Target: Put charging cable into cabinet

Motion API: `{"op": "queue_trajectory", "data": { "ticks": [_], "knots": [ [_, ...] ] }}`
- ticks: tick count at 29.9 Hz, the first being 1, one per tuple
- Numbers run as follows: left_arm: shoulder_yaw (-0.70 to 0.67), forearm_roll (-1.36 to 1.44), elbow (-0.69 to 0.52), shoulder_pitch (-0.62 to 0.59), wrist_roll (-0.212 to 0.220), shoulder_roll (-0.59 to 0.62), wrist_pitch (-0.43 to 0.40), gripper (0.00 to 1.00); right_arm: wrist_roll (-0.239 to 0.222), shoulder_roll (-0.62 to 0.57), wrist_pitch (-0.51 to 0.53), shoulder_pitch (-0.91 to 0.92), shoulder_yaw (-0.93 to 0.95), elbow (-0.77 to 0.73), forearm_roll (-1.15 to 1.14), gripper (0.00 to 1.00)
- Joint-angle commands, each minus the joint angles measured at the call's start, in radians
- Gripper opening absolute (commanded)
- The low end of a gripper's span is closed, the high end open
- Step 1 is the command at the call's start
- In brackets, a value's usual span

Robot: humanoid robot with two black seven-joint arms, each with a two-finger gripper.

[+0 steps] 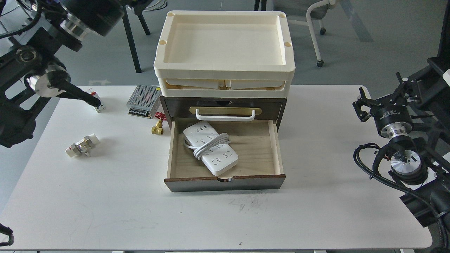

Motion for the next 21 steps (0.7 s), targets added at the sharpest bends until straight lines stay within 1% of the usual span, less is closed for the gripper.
{"op": "queue_trajectory", "data": {
  "ticks": [1,3,6,8,10,12,15,21],
  "knots": [
    [-0.068,-0.217,0.179,0.004,0.04,-0.006,-0.012,0.99,-0.006,0.003,0.003,0.0,-0.002,0.0,0.0,1.0],
    [-0.079,-0.294,0.32,0.005,0.051,-0.015,-0.023,1.0,-0.006,0.003,0.003,0.001,0.0,-0.003,0.0,1.0],
    [-0.073,-0.391,0.488,0.014,0.072,-0.044,-0.056,1.0,-0.01,0.002,0.002,0.003,0.0,-0.003,0.0,1.0],
    [-0.072,-0.431,0.586,0.017,0.098,-0.099,-0.092,1.0,-0.03,0.005,-0.002,0.008,0.002,-0.004,0.0,1.0],
    [-0.073,-0.443,0.673,0.019,0.133,-0.145,-0.141,1.0,-0.052,0.008,-0.002,0.018,0.003,-0.013,0.002,1.0],
    [-0.076,-0.446,0.744,0.033,0.161,-0.18,-0.188,1.0,-0.055,0.008,0.001,0.021,0.006,-0.016,0.002,1.0],
    [-0.081,-0.461,0.784,0.076,0.164,-0.219,-0.239,1.0,-0.058,0.006,0.002,0.021,0.012,-0.016,0.005,1.0],
    [-0.081,-0.554,0.784,0.162,0.166,-0.28,-0.24,1.0,-0.056,0.002,0.018,0.021,0.021,-0.015,0.015,1.0]
  ]
}}
